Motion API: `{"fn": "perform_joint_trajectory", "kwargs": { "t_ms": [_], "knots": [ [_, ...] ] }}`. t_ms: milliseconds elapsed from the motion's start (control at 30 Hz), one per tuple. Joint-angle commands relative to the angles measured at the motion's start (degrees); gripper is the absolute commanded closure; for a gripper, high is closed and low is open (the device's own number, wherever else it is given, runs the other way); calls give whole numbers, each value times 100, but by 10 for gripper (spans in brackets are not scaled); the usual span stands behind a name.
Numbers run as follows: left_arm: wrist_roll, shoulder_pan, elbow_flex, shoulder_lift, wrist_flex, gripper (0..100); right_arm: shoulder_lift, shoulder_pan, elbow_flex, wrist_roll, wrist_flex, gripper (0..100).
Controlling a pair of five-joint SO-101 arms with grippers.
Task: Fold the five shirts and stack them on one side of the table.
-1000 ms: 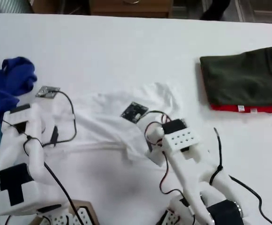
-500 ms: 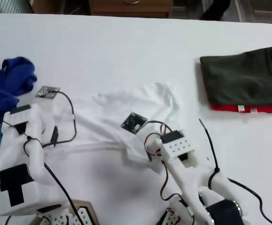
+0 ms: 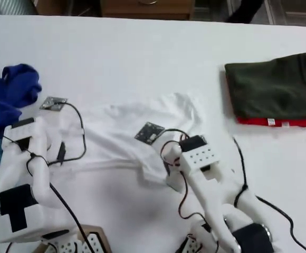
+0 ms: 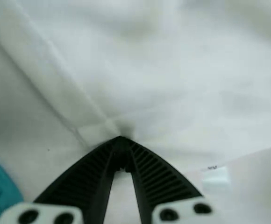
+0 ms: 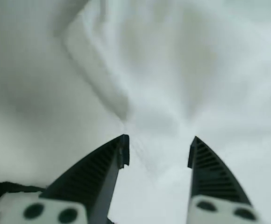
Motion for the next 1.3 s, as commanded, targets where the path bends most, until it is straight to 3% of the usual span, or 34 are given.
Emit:
{"fn": "perform_joint_trajectory", "kwargs": {
  "t_ms": [0, 133, 433, 567, 700, 767, 1067, 1267],
  "knots": [
    [-9, -35, 13, -18, -237, 976, -479, -418, -26, 53, 303, 786],
    [-9, -35, 13, -18, -237, 976, -418, -1033, 325, 53, 22, 786],
    [-9, -35, 13, -18, -237, 976, 1270, -989, 466, 237, -1138, 789],
    [-9, -35, 13, -18, -237, 976, 1877, -716, -62, 273, -936, 805],
    [-9, -35, 13, -18, -237, 976, 2123, -593, -193, 264, -927, 995],
    [-9, -35, 13, -18, -237, 976, 2123, -585, -211, 273, -840, 958],
    [-9, -35, 22, -9, -237, 976, 2114, -576, -1231, 299, 48, 978],
    [-9, -35, 48, -9, -246, 976, 2132, 13, -2708, 1020, 857, 978]
  ]
}}
